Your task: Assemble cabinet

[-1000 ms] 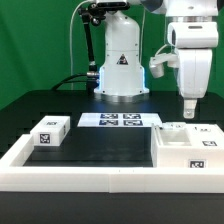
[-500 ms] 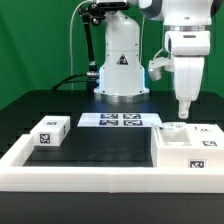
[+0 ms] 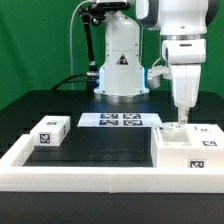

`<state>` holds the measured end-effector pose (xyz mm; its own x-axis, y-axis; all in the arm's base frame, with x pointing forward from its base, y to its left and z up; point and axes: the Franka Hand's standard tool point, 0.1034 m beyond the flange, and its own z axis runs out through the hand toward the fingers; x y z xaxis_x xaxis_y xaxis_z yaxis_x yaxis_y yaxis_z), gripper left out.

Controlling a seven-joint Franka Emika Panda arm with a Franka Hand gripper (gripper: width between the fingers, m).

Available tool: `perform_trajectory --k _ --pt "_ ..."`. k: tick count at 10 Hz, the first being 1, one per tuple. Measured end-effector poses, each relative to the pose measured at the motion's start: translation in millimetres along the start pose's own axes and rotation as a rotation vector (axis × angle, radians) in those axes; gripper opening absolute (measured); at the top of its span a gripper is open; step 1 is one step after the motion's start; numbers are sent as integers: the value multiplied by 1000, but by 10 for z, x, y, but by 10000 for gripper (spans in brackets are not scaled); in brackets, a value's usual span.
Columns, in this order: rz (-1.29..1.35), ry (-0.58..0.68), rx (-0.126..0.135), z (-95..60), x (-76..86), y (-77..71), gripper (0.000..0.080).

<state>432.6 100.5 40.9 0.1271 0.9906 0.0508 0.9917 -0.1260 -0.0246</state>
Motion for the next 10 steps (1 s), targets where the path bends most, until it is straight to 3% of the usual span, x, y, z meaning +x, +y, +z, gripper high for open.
perform_trajectory --k 8,9,10 --pt "5 0 32 140 -27 -88 797" --pt "6 0 36 160 -31 -102 699" --pt "6 0 39 171 -32 -110 552"
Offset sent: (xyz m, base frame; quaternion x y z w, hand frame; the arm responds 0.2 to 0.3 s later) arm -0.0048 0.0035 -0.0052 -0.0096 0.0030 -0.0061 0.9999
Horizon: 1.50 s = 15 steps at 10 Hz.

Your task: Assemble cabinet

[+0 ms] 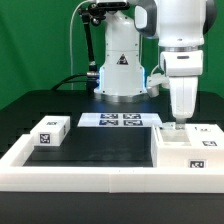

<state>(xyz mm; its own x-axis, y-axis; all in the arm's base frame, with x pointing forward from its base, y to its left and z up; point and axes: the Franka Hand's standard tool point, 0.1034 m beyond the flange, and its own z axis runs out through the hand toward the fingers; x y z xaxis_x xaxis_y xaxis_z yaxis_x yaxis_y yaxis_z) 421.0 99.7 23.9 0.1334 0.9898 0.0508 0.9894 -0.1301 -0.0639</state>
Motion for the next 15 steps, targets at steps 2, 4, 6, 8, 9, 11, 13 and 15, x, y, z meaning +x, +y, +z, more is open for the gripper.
perform_trajectory --k 2,4,6,8,9,11,13,15 --pt "1 0 6 24 -4 -15 345" --pt "4 0 11 46 -16 -24 67" --pt "5 1 11 48 -16 -24 67" --pt "5 1 10 45 -16 -22 67" --pt "5 0 9 37 -16 -20 67" --pt "9 -6 7 -20 -10 -13 68" --pt "12 -33 11 -197 -2 -31 68" --pt "10 -58 19 -333 -38 -34 68"
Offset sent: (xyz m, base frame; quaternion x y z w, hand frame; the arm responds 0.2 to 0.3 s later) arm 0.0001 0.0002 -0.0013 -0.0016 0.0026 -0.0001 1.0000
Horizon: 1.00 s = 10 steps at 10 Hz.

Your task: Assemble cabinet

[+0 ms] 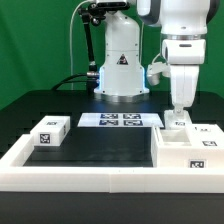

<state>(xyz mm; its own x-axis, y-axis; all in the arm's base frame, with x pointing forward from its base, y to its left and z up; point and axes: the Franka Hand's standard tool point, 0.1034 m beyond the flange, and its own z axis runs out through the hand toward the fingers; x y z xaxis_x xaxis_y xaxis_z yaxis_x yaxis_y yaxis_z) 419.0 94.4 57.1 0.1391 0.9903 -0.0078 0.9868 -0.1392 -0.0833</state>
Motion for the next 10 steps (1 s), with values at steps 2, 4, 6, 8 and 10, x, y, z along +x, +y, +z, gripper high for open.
perform_trajectory --k 2,4,6,8,10 --pt "3 -22 -4 -162 -60 29 68" --pt "-1 -26 -2 -218 -128 121 68" --pt "12 -14 -8 -216 -193 274 68" --pt "22 -9 -10 -230 -209 373 68" --pt "25 -6 -8 -217 -197 438 68"
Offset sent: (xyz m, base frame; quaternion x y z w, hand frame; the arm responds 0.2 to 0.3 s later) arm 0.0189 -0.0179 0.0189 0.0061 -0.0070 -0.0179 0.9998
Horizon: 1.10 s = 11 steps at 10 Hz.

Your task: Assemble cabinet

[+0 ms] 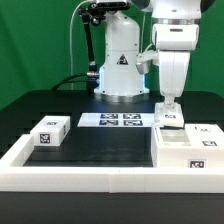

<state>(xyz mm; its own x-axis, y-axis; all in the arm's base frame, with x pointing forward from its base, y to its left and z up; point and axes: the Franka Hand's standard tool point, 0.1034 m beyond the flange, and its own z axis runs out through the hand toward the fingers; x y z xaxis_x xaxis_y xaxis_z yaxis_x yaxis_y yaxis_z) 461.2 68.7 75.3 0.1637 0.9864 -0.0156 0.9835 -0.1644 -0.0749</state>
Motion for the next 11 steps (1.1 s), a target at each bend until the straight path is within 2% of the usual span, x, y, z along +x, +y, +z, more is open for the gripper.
perform_trajectory --k 4,11 --pt "2 5 -2 18 22 38 68" --pt "29 11 -12 34 40 -1 69"
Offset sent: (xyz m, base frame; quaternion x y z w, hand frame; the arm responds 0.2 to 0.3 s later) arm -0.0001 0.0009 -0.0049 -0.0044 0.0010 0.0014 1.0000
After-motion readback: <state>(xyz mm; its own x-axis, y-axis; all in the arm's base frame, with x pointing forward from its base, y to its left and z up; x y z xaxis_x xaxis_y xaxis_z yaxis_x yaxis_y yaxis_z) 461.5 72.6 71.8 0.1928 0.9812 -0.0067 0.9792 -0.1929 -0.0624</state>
